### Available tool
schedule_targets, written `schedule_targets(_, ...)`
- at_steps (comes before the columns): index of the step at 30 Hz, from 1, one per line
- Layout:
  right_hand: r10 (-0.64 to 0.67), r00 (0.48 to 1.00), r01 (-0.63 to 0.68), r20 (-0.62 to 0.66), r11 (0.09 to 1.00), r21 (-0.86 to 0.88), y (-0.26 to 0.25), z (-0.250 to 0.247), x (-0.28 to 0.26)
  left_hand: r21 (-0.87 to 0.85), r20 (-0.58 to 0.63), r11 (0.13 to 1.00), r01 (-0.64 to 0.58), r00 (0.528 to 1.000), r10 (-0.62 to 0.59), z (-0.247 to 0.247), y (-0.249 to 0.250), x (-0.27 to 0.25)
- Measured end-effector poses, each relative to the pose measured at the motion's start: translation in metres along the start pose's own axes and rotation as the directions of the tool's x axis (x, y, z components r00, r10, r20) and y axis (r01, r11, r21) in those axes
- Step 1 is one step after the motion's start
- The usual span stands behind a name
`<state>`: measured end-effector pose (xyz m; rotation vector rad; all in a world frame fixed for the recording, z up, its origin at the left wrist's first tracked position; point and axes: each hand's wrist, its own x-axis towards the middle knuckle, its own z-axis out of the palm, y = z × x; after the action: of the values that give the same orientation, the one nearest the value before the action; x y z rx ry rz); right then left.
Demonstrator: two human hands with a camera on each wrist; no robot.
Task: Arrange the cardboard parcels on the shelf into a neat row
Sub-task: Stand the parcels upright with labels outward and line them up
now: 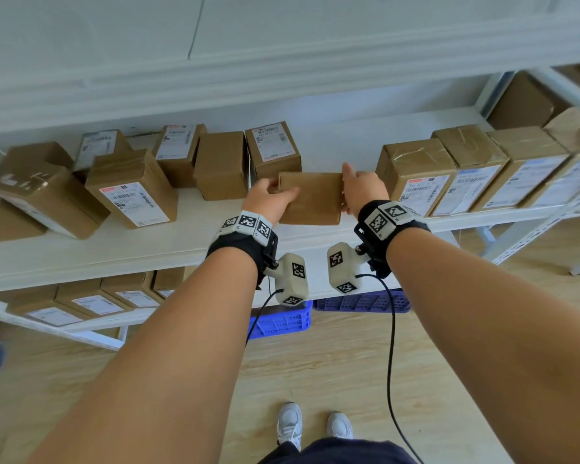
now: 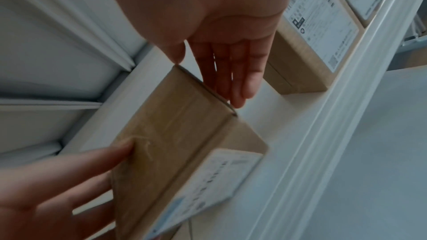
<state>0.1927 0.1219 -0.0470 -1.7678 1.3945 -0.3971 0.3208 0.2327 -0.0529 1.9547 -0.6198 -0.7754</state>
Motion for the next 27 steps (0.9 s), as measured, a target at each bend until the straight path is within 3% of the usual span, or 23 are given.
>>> schedule_targets(2,0.025,0.999,-0.023,-0.032,0.997,0.068,-0.004,-0.004,-0.001,-0.035,-0.045,0.999,-0.005,0.999,0.003,-0.003,0.003,0.001)
schedule_targets(7,0.02,0.997,-0.032,0.071,0.984,0.175,-0.008,0.0,-0.005,-0.105,-0.135,0.994,-0.02,0.991,0.006,-0.002,0.005,0.002)
schedule_targets(14,0.014,0.994,-0.026,0.111,0.994,0.11,0.0,0.005,-0.009,-0.035,0.023,0.999,0.01,1.0,-0.009,0.003,0.003,-0.007)
schedule_targets(18,0.047,0.988,-0.062,0.145,0.993,0.103,0.004,0.008,-0.008,0.054,0.042,0.998,0.027,0.999,-0.029,0.004,0.003,-0.005)
schedule_targets(23,-0.078,0.996,0.077,-0.032,0.996,-0.039,0.007,0.001,-0.005,0.136,-0.002,0.991,-0.01,1.0,0.01,0.011,0.005,-0.007)
schedule_targets(27,-0.259,0.944,0.232,-0.206,0.962,-0.144,0.008,-0.018,-0.002,0.135,-0.024,0.986,-0.096,0.995,0.1,0.017,0.012,-0.005)
